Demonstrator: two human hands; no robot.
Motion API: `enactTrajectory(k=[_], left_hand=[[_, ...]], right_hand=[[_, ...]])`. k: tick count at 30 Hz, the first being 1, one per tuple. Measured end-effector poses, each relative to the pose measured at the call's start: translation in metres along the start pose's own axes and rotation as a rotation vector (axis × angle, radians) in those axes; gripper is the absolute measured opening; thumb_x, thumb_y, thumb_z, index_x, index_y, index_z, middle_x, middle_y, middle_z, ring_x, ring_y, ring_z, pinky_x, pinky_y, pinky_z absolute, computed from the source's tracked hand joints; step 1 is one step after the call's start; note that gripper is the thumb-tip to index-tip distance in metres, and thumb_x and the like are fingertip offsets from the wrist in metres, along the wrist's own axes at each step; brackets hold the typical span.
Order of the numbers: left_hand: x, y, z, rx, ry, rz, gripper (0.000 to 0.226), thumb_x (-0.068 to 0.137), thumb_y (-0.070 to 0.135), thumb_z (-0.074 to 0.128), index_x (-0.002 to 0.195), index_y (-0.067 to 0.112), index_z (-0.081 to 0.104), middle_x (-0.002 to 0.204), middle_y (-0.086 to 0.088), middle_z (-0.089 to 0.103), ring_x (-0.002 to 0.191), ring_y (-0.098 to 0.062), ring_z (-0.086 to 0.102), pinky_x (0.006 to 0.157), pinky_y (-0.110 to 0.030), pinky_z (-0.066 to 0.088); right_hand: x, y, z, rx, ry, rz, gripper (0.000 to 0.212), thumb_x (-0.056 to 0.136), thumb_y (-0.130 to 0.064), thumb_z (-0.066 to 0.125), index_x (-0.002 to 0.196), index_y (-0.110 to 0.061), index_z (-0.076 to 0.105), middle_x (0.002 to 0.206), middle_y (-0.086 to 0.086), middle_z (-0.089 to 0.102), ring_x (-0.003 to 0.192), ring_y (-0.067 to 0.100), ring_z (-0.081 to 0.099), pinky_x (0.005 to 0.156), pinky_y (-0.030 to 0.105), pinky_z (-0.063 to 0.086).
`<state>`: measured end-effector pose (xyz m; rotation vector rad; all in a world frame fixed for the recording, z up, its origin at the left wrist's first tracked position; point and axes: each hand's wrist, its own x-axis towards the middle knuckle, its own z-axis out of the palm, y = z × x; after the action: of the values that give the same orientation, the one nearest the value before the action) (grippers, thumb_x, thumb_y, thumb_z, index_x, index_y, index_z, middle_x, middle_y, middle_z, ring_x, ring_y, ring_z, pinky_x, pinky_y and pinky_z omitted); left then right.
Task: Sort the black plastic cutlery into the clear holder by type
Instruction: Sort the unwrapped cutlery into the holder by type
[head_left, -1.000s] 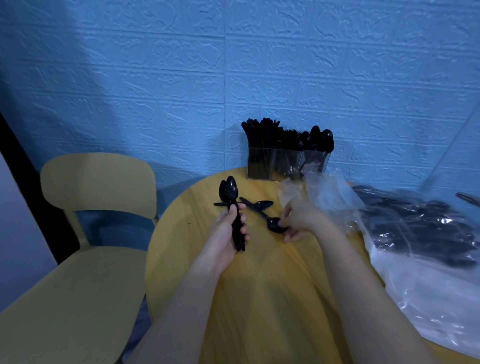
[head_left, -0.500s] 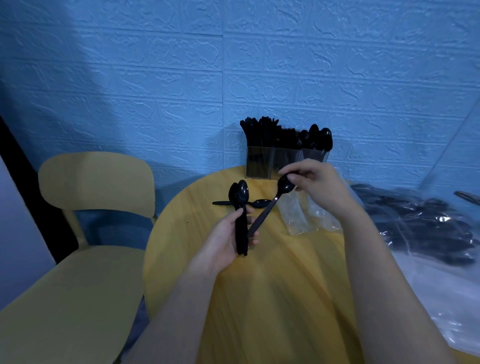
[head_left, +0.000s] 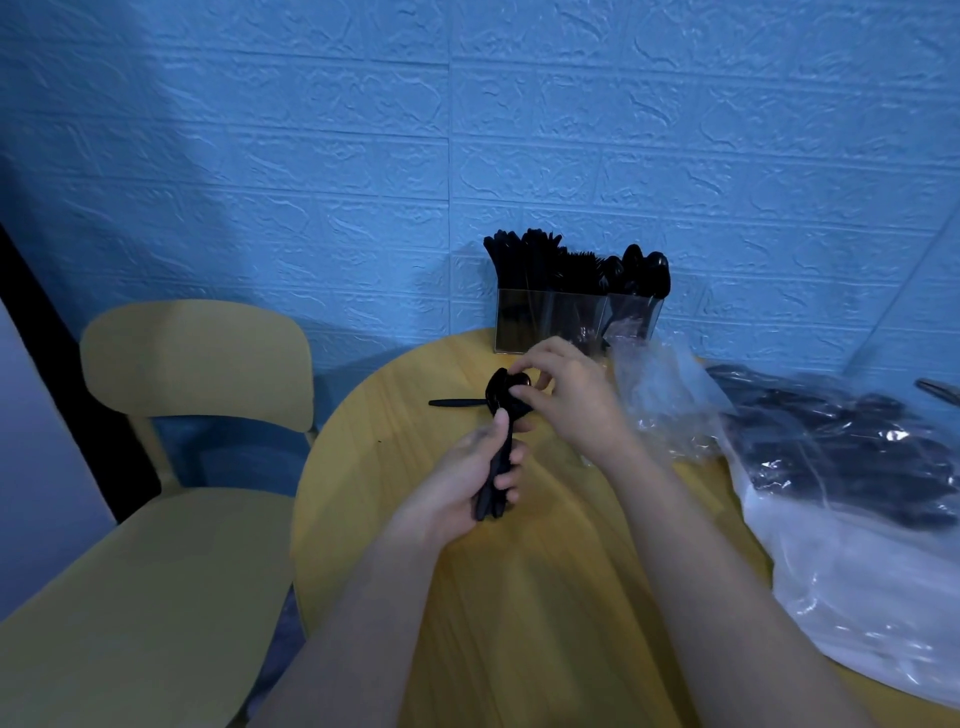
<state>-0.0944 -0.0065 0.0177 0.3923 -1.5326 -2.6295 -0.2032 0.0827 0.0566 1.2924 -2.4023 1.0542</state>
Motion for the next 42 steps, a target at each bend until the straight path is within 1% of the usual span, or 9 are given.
enactTrajectory(k=[3, 5, 9, 14, 20, 24, 29, 34, 42], left_hand=[[0.002, 0.001, -0.003, -0.053, 0.096, 0.046, 0.024, 0.098, 0.033, 0.044, 0.101, 0.012, 0.055, 0.061, 0.005, 0.040, 0.043, -0.005, 0.033, 0.042, -0.018, 0.034], [0.002, 0.002, -0.005, -0.118, 0.167, 0.062, 0.022, 0.100, 0.033, 0.043, 0.095, 0.014, 0.054, 0.059, 0.005, 0.041, 0.044, -0.006, 0.034, 0.043, -0.019, 0.034], [0.002, 0.002, -0.006, -0.163, 0.229, 0.065, 0.022, 0.100, 0.033, 0.042, 0.092, 0.016, 0.053, 0.059, 0.006, 0.043, 0.046, -0.007, 0.036, 0.045, -0.020, 0.034], [0.003, 0.003, -0.006, -0.158, 0.256, 0.061, 0.021, 0.101, 0.032, 0.042, 0.092, 0.016, 0.054, 0.059, 0.005, 0.045, 0.048, -0.008, 0.036, 0.047, -0.021, 0.034], [0.004, 0.001, -0.006, -0.162, 0.247, 0.057, 0.020, 0.100, 0.032, 0.044, 0.094, 0.016, 0.055, 0.061, 0.005, 0.046, 0.049, -0.008, 0.038, 0.048, -0.022, 0.034], [0.004, 0.001, -0.008, -0.159, 0.245, 0.057, 0.020, 0.099, 0.032, 0.045, 0.095, 0.015, 0.055, 0.061, 0.005, 0.047, 0.049, -0.008, 0.038, 0.048, -0.022, 0.035], [0.005, 0.001, -0.008, -0.173, 0.242, 0.053, 0.021, 0.099, 0.032, 0.045, 0.095, 0.015, 0.055, 0.061, 0.005, 0.047, 0.048, -0.008, 0.038, 0.047, -0.022, 0.035], [0.002, 0.001, -0.006, -0.150, 0.188, 0.011, 0.022, 0.100, 0.033, 0.043, 0.096, 0.014, 0.053, 0.062, 0.003, 0.048, 0.048, -0.010, 0.041, 0.046, -0.023, 0.038], [-0.002, 0.002, -0.005, -0.049, 0.170, 0.053, 0.019, 0.098, 0.031, 0.046, 0.094, 0.013, 0.051, 0.061, 0.003, 0.049, 0.049, -0.010, 0.043, 0.047, -0.024, 0.037]], right_hand=[[0.001, 0.011, 0.003, 0.008, 0.112, 0.106, 0.018, 0.089, -0.022, 0.065, 0.105, -0.016, 0.068, 0.102, -0.007, 0.054, 0.071, 0.003, 0.050, 0.069, 0.012, 0.041], [0.001, 0.024, 0.006, -0.092, 0.126, 0.198, 0.022, 0.092, -0.025, 0.060, 0.108, -0.012, 0.068, 0.107, 0.001, 0.059, 0.085, 0.012, 0.055, 0.081, 0.026, 0.047], [0.005, 0.038, 0.021, -0.477, -0.058, 0.268, 0.041, 0.097, -0.041, 0.047, 0.112, -0.009, 0.067, 0.124, 0.009, 0.056, 0.119, 0.027, 0.045, 0.104, 0.038, 0.033], [0.017, 0.026, 0.034, -0.679, -0.241, 0.335, 0.050, 0.095, -0.049, 0.045, 0.114, -0.008, 0.065, 0.137, 0.016, 0.045, 0.128, 0.032, 0.037, 0.107, 0.041, 0.024], [0.019, 0.024, 0.035, -0.552, -0.234, 0.406, 0.034, 0.095, -0.033, 0.053, 0.114, -0.007, 0.064, 0.127, 0.016, 0.054, 0.121, 0.033, 0.044, 0.104, 0.040, 0.030], [0.020, 0.028, 0.016, -0.223, 0.017, 0.515, 0.016, 0.095, -0.020, 0.055, 0.100, -0.007, 0.062, 0.094, 0.012, 0.066, 0.082, 0.025, 0.059, 0.070, 0.034, 0.049], [0.011, 0.028, -0.027, 0.139, 0.330, 0.401, 0.010, 0.093, -0.008, 0.056, 0.091, -0.013, 0.065, 0.086, -0.002, 0.066, 0.081, 0.012, 0.058, 0.064, 0.007, 0.041], [0.000, 0.019, -0.051, 0.297, 0.140, 0.261, 0.016, 0.088, -0.007, 0.063, 0.087, -0.022, 0.069, 0.088, -0.005, 0.068, 0.090, 0.013, 0.065, 0.084, 0.024, 0.050], [-0.012, 0.018, -0.079, 0.296, 0.066, 0.206, 0.018, 0.086, -0.006, 0.065, 0.084, -0.023, 0.071, 0.088, -0.003, 0.070, 0.090, 0.014, 0.066, 0.087, 0.030, 0.052]])
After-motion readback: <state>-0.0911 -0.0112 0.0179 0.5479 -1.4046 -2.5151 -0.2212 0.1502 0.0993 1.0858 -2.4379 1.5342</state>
